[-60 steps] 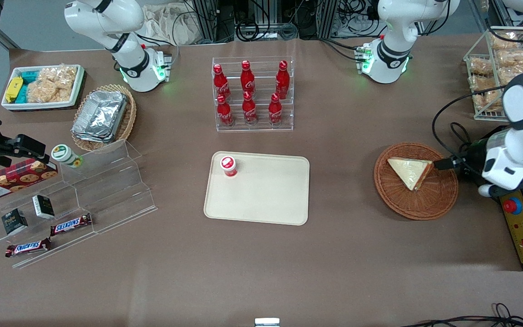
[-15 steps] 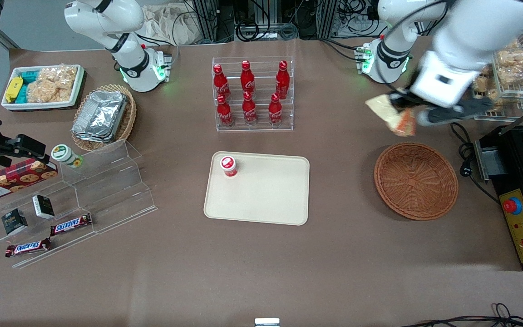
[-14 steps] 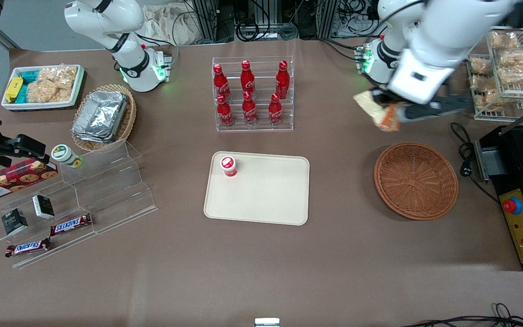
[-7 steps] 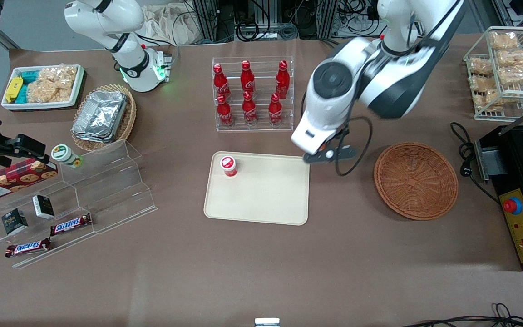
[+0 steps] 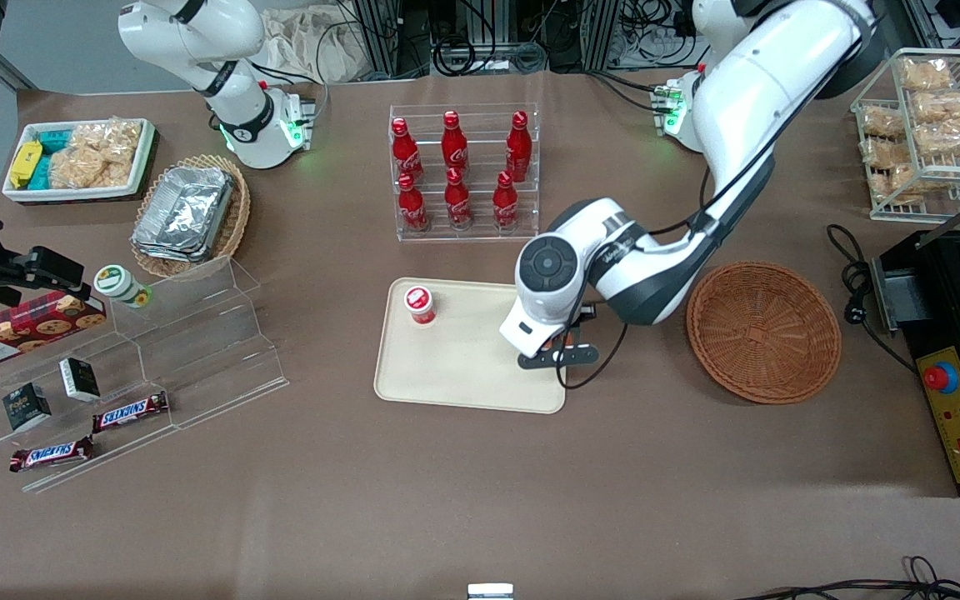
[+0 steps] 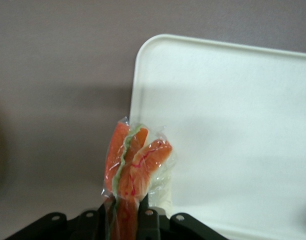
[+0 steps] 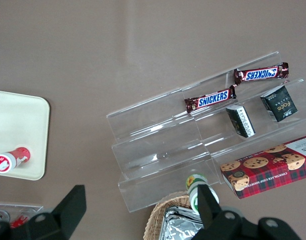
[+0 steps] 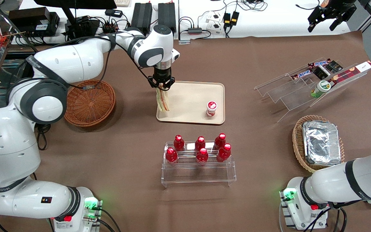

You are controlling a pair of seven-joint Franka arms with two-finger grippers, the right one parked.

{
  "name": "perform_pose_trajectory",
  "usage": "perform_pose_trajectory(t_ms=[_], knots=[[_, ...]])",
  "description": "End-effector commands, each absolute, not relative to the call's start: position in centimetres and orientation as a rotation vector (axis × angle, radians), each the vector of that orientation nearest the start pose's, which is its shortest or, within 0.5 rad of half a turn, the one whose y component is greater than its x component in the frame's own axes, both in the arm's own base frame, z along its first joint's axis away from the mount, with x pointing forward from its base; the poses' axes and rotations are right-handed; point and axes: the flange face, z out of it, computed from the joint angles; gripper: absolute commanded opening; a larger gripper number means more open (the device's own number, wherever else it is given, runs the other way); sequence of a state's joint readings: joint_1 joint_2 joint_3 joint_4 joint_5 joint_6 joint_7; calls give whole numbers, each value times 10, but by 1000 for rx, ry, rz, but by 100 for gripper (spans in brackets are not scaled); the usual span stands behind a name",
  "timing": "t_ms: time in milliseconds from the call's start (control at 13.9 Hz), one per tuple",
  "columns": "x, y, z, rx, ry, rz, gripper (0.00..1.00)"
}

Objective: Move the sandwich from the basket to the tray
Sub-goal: 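Lower the sandwich onto the tray and open the left gripper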

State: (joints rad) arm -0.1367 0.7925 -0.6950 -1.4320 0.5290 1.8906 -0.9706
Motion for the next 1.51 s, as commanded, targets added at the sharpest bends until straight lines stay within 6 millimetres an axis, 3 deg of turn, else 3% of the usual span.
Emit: perform_pose_trajectory(t_ms=[0,144,288,360,505,721,937,1081,1225,1369,1441], knots=[[573,-441,260,-3005,-105,63,22],[573,-446,246,-2994,-105,22,23],[572,-447,244,-2990,-103,20,37],[572,-449,246,-2992,-95,12,81],[579,-448,255,-3002,-118,-9,100],[587,-445,286,-3007,-251,-56,100],[585,-435,349,-2989,-363,-86,100],[600,-392,404,-2984,-498,-90,100],[601,-355,454,-2976,-586,-39,100],[601,-316,496,-2968,-630,-40,100],[604,-288,512,-2967,-647,-25,100]])
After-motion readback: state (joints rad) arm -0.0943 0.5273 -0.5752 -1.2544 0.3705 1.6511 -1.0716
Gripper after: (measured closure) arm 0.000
